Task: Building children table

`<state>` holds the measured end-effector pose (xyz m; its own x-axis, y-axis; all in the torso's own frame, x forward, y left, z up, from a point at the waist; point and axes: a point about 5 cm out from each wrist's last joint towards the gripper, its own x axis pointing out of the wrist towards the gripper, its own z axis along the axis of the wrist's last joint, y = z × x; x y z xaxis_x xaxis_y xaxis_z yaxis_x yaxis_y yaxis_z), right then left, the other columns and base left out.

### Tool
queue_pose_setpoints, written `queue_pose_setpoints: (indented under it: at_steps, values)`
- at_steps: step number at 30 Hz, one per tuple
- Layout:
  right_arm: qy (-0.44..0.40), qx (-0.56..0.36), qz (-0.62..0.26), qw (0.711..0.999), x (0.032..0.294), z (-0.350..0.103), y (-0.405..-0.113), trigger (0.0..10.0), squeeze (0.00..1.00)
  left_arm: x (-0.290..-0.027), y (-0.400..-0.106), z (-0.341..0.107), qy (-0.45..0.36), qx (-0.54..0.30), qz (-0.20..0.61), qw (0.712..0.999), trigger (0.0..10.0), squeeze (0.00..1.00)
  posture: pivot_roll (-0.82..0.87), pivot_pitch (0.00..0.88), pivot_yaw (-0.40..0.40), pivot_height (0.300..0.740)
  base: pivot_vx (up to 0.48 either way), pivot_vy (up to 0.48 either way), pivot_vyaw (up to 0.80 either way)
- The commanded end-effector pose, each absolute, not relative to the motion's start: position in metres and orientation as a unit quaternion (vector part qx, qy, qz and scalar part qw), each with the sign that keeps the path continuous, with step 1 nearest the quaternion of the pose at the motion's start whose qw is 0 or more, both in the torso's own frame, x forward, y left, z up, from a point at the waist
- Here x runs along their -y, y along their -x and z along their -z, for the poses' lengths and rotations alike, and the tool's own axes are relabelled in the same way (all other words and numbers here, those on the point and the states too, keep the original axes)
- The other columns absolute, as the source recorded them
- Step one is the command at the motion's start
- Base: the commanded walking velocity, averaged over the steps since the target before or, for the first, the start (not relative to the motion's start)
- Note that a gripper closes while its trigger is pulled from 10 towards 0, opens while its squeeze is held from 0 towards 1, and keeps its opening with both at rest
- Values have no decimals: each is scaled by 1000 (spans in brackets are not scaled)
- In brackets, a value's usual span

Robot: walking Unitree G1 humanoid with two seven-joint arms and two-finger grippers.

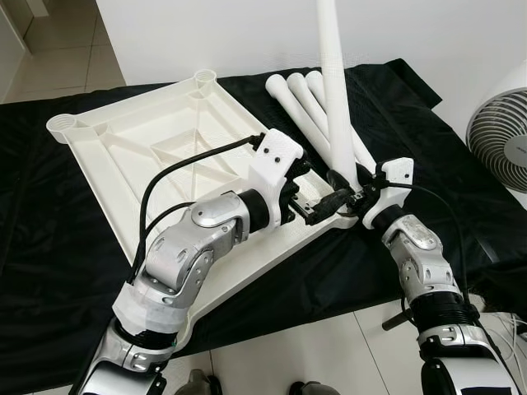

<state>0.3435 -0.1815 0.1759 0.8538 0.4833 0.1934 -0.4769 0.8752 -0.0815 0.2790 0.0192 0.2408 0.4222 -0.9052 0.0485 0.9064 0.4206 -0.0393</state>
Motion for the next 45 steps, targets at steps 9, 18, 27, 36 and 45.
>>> queue_pose_setpoints:
  at_steps: [9, 18, 27, 36, 45]
  values:
    - [64, 160, -302, 938, 171, -200, -340, 10000, 0, -7, -293, -266, 100, -35, 597, 795, 10000, 0, -106, 102, 55, 740, 0, 0, 0]
    - [85, 173, -326, 926, 161, -204, -336, 10000, 0, 1, -318, -270, 95, -53, 539, 835, 10000, 0, -111, 104, 63, 740, 0, 0, 0]
    - [65, 171, -275, 944, 165, -201, -339, 10000, 0, -16, -338, -278, 102, -49, 479, 870, 10000, 0, -117, 105, 63, 740, 0, 0, 0]
    - [39, 153, -174, 972, 180, -188, -348, 10000, 0, -30, -338, -282, 118, -41, 469, 874, 10000, 0, -112, 107, 61, 740, 0, 0, 0]
    - [39, 145, -226, 963, 167, -183, -343, 10000, 0, -28, -333, -274, 144, -46, 475, 867, 10000, 0, -110, 108, 56, 740, 0, 0, 0]
